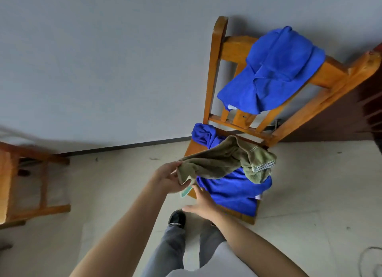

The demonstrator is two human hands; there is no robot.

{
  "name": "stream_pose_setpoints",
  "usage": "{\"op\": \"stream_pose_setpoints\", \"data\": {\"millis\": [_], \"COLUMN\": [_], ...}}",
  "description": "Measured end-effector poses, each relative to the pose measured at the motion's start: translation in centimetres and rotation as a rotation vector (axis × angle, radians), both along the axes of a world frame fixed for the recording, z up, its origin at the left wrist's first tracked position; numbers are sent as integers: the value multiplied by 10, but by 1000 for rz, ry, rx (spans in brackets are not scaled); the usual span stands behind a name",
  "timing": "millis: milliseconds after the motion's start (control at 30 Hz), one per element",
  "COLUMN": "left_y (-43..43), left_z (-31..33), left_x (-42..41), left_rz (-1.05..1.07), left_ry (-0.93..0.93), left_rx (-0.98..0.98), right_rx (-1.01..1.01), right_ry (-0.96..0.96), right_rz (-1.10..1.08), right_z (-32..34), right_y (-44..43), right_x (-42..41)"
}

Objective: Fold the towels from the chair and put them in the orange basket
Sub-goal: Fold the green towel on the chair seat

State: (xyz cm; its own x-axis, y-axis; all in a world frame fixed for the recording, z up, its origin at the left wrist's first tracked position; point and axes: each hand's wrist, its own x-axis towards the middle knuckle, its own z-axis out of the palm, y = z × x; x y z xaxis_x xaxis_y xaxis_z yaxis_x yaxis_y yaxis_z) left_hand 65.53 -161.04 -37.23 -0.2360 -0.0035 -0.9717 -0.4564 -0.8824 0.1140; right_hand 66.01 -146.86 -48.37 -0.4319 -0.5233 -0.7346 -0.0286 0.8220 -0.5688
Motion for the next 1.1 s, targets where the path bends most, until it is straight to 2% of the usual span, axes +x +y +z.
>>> {"op": "stream_pose_setpoints", "data": {"millis": [133,200,300,500,567,633,700,767,833,900,1000,1033,1100], "left_y": [-14,-21,-30,-51,-59,-65,-66,-64,-62,-60,-61,-64,-71], "left_z": [11,18,35,61,55,47,41,36,33,35,47,50,53], "left_x": [13,16,24,41,41,48,54,60,66,68,62,59,54], "left_rz": [22,-7,-38,-150,-293,-527,-885,-1339,-1647,-1753,-1595,-1568,-1640], "left_ry": [95,129,168,273,381,477,562,690,790,795,809,873,1081], "left_rx": [112,141,172,89,-182,-569,-899,-1242,-1522,-1725,-1830,-1859,-1892], "right_rx": [6,8,-15,-73,-159,-258,-298,-270,-257,-275,-267,-268,-231], "right_ry": [325,471,605,590,533,525,526,547,523,469,409,364,288], "right_rz": [-500,-671,-773,-833,-950,-1004,-953,-859,-785,-666,-492,-471,-417], "right_z": [4,11,19,44,60,79,93,105,120,134,159,166,177], "right_y": [-26,-35,-40,-30,-24,-16,-7,1,6,11,18,22,34], "right_x": [24,25,23,36,41,44,42,39,37,35,31,30,29]}}
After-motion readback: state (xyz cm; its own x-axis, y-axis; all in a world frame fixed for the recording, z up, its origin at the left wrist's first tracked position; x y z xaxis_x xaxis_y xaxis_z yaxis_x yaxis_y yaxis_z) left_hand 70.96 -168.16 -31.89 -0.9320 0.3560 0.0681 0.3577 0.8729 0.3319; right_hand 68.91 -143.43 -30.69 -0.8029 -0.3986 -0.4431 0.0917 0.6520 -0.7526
